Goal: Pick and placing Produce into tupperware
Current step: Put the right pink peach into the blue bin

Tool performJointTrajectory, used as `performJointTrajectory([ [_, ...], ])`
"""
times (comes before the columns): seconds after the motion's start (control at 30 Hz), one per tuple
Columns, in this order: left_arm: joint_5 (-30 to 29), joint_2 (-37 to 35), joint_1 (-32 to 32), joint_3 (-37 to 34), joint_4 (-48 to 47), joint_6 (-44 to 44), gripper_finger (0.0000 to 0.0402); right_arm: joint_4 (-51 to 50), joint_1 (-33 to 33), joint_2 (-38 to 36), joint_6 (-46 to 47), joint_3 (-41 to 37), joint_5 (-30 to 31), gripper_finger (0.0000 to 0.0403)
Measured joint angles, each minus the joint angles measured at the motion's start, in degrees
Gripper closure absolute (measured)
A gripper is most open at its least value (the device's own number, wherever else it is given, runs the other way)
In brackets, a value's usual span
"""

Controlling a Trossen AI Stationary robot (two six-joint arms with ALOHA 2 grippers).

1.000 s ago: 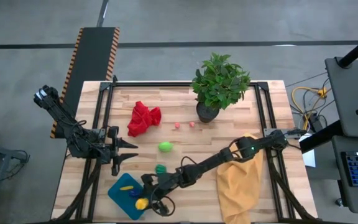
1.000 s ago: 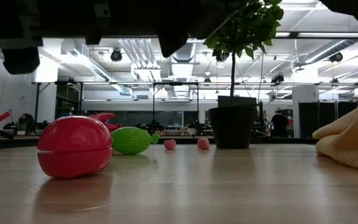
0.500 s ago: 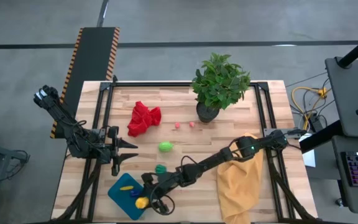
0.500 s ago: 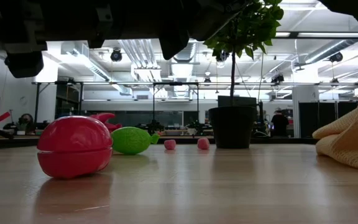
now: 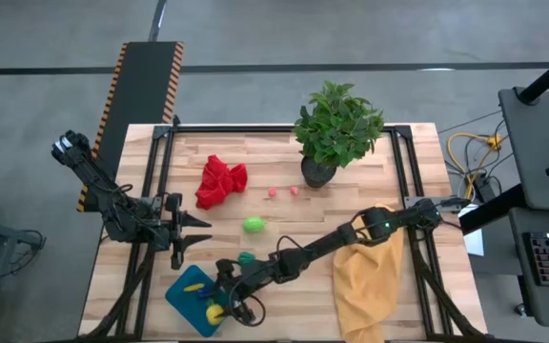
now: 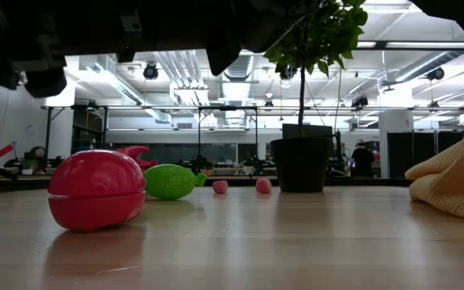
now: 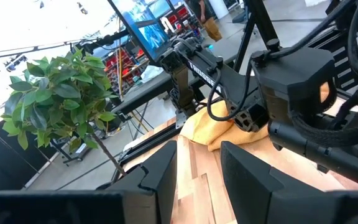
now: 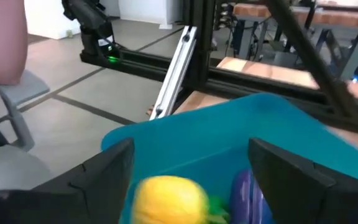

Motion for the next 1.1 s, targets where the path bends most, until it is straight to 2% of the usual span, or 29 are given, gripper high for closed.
performJointTrajectory([
  [0.13,0.0,0.0,0.0,0.0,0.0,0.0,0.0292,-1.7,-1.2,-2.2,-2.8,0.0,-0.4,0.0099],
  [0.23,0.0,0.0,0.0,0.0,0.0,0.0,0.0292,-8.5,-2.1,-5.5,-5.1,0.0,-0.6,0.0109],
  [0.6,-0.5,-0.1,0.0,0.1,0.0,0.3,0.0292,-52.2,-2.8,-19.9,-10.7,-0.2,-1.2,0.0152],
  [0.77,-0.5,-0.1,0.0,0.2,0.2,0.3,0.0292,-67.0,-3.2,-25.3,-9.6,-0.3,-0.8,0.0174],
  [0.93,-0.5,-0.1,0.0,0.2,-0.1,0.3,0.0292,-69.8,-3.8,-32.4,-7.7,-4.8,-0.6,0.0193],
  [1.1,-0.6,0.0,0.0,0.1,0.2,0.3,0.0292,-66.0,-5.4,-43.4,-3.8,-17.1,1.7,0.0213],
])
